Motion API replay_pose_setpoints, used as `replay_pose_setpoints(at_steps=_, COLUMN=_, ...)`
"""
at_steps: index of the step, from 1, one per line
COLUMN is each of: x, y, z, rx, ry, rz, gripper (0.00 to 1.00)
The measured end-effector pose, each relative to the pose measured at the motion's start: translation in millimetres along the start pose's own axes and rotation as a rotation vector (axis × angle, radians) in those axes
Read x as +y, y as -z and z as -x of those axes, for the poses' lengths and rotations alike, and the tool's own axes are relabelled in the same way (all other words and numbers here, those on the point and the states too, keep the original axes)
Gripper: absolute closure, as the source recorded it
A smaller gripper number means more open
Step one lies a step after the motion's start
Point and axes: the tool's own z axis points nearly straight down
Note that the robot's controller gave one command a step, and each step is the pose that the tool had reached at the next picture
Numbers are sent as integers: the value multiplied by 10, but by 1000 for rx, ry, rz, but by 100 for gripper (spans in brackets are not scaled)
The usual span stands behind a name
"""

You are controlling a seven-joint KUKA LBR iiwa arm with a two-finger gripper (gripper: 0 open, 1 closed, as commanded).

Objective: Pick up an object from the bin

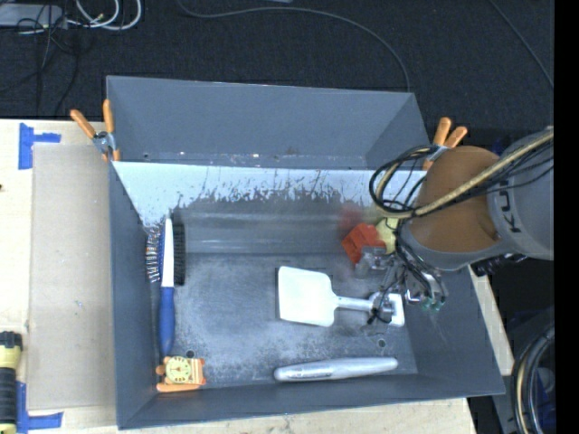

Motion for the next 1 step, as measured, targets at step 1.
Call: replay_pose_setpoints(at_steps=1, x=12, y=-325, z=-31, rx=7, ry=-171, rz=1, gripper=0)
